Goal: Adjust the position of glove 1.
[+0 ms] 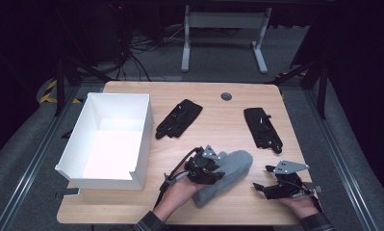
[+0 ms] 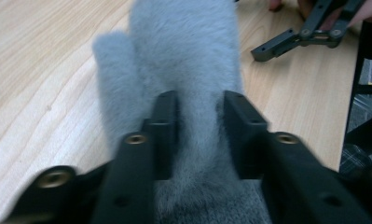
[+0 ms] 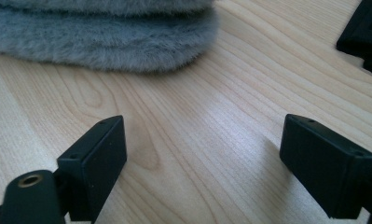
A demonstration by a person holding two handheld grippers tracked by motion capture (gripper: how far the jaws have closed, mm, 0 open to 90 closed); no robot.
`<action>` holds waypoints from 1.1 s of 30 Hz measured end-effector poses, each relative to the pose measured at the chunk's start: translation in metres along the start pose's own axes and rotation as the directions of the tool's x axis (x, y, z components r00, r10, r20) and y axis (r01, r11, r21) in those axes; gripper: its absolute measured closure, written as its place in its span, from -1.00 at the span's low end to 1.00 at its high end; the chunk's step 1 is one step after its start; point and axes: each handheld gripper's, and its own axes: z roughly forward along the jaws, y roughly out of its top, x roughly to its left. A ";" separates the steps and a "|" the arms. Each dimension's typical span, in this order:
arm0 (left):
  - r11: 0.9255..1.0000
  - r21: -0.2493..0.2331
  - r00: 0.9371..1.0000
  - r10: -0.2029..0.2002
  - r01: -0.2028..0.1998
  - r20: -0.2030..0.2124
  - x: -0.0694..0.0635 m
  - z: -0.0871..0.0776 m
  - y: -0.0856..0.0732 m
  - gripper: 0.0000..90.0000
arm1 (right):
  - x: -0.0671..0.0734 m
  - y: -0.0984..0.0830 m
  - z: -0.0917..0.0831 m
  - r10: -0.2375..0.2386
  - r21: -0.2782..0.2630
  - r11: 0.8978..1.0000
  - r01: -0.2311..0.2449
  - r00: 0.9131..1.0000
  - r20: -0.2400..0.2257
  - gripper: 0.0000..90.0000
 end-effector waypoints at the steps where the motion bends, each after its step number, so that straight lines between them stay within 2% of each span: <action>1: 1.000 -0.001 1.000 0.006 -0.006 0.006 0.000 -0.002 0.001 0.27 | 0.000 0.000 0.000 0.000 0.000 1.000 0.000 1.000 0.000 -0.67; 3: 0.999 -0.026 1.000 0.018 -0.018 0.020 0.000 -0.007 0.003 0.26 | 0.000 0.000 0.000 0.000 0.000 1.000 0.000 1.000 0.000 -0.67; 5: 0.998 -0.055 0.999 0.025 -0.023 0.025 0.002 -0.013 0.005 0.50 | 0.000 0.000 0.000 0.000 0.000 1.000 0.000 1.000 0.000 -0.67; 7: 0.998 -0.057 0.999 0.025 -0.024 0.027 0.003 -0.016 0.007 0.80 | 0.000 0.000 0.000 0.000 0.000 1.000 0.000 1.000 0.000 -0.67; 8: 0.998 -0.057 1.000 0.026 -0.025 0.017 0.004 -0.018 0.007 0.80 | 0.000 0.000 0.000 0.000 0.000 1.000 0.000 1.000 0.000 -0.67; 9: 0.999 -0.040 0.999 0.019 -0.018 0.028 0.006 -0.017 0.007 1.00 | 0.000 0.000 0.000 0.000 0.000 1.000 0.000 1.000 0.000 -0.67; 10: 0.999 -0.040 0.999 0.019 -0.018 0.028 0.006 -0.017 0.007 1.00 | 0.000 0.000 0.000 0.000 0.000 1.000 0.000 1.000 0.000 -0.67; 15: 0.998 0.045 0.998 0.048 -0.050 0.041 0.000 0.000 0.003 1.00 | 0.001 0.000 0.000 0.002 -0.001 1.000 -0.002 1.000 0.005 -0.60; 18: 0.995 0.076 0.997 0.064 -0.067 0.041 -0.004 0.010 0.000 1.00 | 0.006 0.005 -0.005 -0.018 0.023 1.000 0.018 1.000 -0.008 -0.21; 19: 0.993 0.090 0.997 0.067 -0.071 0.042 -0.004 0.013 0.000 1.00 | 0.008 0.007 -0.007 -0.020 0.018 1.000 0.020 1.000 -0.018 -0.09; 20: 0.993 0.098 0.997 0.069 -0.072 0.036 -0.005 0.015 -0.001 1.00 | 0.010 0.009 -0.010 -0.021 -0.001 1.000 0.021 0.999 -0.041 0.13; 21: 0.992 0.102 0.997 0.075 -0.078 0.033 -0.005 0.015 -0.001 1.00 | 0.013 0.012 -0.012 -0.025 -0.024 0.999 0.024 0.998 -0.054 0.23; 23: 0.993 0.086 0.996 0.081 -0.084 0.044 -0.004 0.012 0.000 1.00 | 0.017 0.016 -0.013 -0.022 -0.043 0.999 0.018 0.996 -0.088 0.44; 25: 0.996 0.050 0.996 0.075 -0.078 0.050 -0.002 0.006 0.001 0.99 | 0.024 0.021 -0.009 -0.031 -0.047 0.999 0.025 0.991 -0.127 0.65; 26: 0.997 0.027 0.997 0.070 -0.071 0.038 0.000 0.001 0.001 0.98 | 0.027 0.024 -0.006 -0.038 -0.048 0.998 0.031 0.989 -0.142 0.77; 29: 0.998 -0.004 0.997 0.068 -0.068 0.024 0.005 -0.012 0.001 1.00 | 0.030 0.029 -0.002 -0.033 -0.059 0.998 0.024 0.987 -0.158 1.00; 30: 0.998 -0.016 0.998 0.059 -0.059 0.002 0.007 -0.018 0.000 1.00 | 0.030 0.031 -0.002 -0.025 -0.060 0.998 0.015 0.986 -0.168 1.00; 32: 0.999 -0.006 0.999 0.047 -0.048 -0.024 0.015 -0.025 -0.005 1.00 | 0.031 0.033 0.001 -0.022 -0.049 0.999 0.013 0.984 -0.179 1.00; 33: 0.999 -0.006 0.999 0.047 -0.048 -0.024 0.015 -0.025 -0.005 1.00 | 0.031 0.033 0.001 -0.022 -0.049 0.999 0.013 0.984 -0.179 1.00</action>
